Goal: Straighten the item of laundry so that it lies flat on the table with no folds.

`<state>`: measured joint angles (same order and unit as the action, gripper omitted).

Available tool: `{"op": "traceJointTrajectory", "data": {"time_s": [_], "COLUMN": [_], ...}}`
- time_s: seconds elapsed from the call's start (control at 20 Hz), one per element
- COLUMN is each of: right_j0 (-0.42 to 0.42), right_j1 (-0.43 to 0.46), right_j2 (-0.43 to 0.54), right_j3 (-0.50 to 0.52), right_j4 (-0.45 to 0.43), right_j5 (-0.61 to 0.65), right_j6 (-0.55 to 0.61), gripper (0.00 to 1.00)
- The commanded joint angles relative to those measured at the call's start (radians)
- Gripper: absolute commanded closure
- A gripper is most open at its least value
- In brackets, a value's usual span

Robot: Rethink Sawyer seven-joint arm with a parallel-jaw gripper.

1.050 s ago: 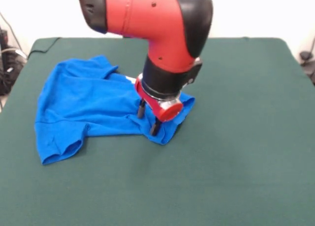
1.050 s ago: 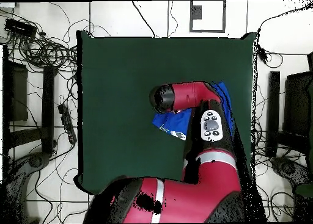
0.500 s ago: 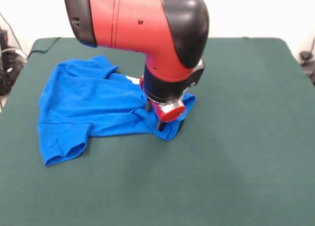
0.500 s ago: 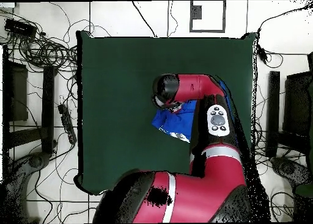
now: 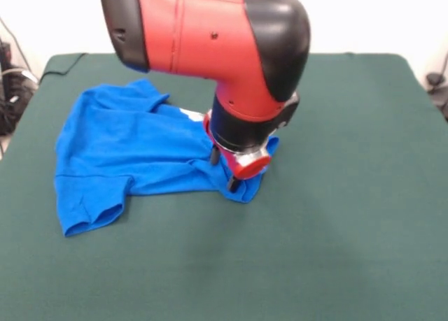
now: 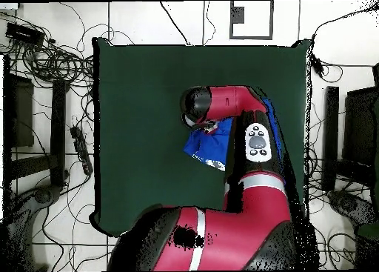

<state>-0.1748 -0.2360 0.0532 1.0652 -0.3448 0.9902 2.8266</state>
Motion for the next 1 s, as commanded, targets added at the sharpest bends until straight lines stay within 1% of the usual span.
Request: {"op": "traceJointTrajectory", "data": {"time_s": [0.05,0.15,0.2,0.3,0.35,0.4,0.45,0.5,0.65,0.75,0.85,0.9,1.0], "right_j0": [0.078,0.091,0.109,0.112,0.107,0.094,0.086,0.060,0.038,0.071,0.101,0.101,0.081], "right_j1": [0.076,0.073,0.066,0.062,0.062,0.064,0.065,0.072,0.074,0.057,0.055,0.070,0.088], "right_j2": [0.106,0.086,0.058,0.051,0.056,0.071,0.081,0.116,0.136,0.076,0.018,0.008,0.034], "right_j3": [-0.082,-0.084,-0.084,-0.080,-0.077,-0.072,-0.072,-0.069,-0.064,-0.075,-0.079,-0.082,-0.062], "right_j4": [-0.047,-0.101,-0.154,-0.216,-0.228,-0.252,-0.263,-0.271,-0.319,-0.399,-0.439,-0.451,-0.450], "right_j5": [-0.096,-0.193,-0.271,-0.381,-0.404,-0.460,-0.476,-0.507,-0.587,-0.665,-0.731,-0.774,-0.830], "right_j6": [-0.141,-0.128,-0.107,-0.111,-0.112,-0.135,-0.145,-0.191,-0.226,-0.192,-0.111,-0.083,-0.070], "gripper": [0.00,0.00,0.00,0.00,0.00,0.00,0.00,0.00,0.00,0.00,0.00,0.00,0.00]}}
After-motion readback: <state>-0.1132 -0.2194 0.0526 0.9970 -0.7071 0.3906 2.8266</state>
